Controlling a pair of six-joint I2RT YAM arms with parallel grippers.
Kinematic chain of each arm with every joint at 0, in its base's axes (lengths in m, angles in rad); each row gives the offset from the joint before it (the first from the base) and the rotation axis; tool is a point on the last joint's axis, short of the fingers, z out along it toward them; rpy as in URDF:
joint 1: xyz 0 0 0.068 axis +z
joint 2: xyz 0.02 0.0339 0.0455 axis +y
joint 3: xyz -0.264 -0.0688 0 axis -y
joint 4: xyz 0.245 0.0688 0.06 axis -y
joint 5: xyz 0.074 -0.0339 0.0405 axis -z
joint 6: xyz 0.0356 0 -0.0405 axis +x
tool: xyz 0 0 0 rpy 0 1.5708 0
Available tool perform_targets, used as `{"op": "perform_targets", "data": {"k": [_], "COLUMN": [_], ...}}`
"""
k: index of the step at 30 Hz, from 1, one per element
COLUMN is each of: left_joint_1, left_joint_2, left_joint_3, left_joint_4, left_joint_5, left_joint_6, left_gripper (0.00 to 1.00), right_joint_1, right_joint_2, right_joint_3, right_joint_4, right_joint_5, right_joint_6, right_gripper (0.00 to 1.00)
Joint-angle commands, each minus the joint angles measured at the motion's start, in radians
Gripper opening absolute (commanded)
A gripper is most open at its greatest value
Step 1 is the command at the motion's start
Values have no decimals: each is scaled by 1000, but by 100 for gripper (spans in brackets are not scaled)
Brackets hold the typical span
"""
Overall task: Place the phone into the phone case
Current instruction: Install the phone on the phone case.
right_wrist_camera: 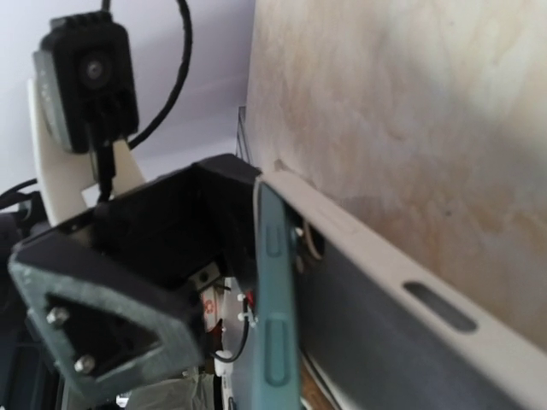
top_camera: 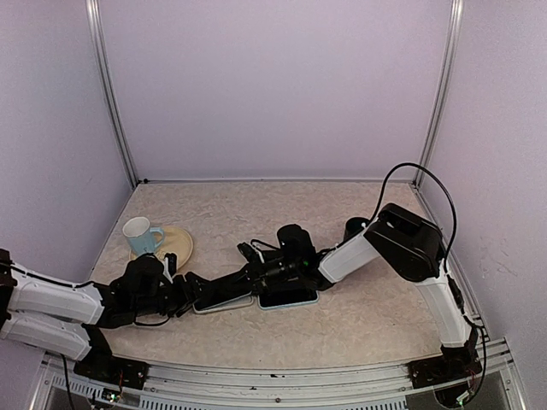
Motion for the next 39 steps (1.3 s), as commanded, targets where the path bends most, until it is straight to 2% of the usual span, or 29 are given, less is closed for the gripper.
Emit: {"op": "perform_targets", "data": {"k": [1, 9, 20, 28, 34, 39], "left_joint_1": [5, 5, 60, 91, 115, 123], "left_joint_2": [-52, -77, 1, 126, 250, 365], "left_joint_3": [-3, 28, 111, 200, 272, 352], "left_joint_4": [84, 120, 227, 350, 510, 618], "left_joint_5": [40, 86, 204, 341, 457, 547], "left_joint_6": [21, 52, 132, 180, 171, 145], "left_gripper": [69, 60, 53, 48, 46, 36], "right_joint_1": [-3, -4, -52, -113, -155, -188], "right_joint_2": [-60, -84, -132, -169, -191, -218], "right_joint_3": [-8, 4, 8, 37, 40, 46], "right_joint_4": [102, 108, 27, -88, -129, -202], "right_joint_5": [-40, -71, -88, -108, -121, -125], "right_joint_6": [-8, -51, -136, -239, -283, -348], "right_gripper": [0, 0, 0, 0, 0, 0]}}
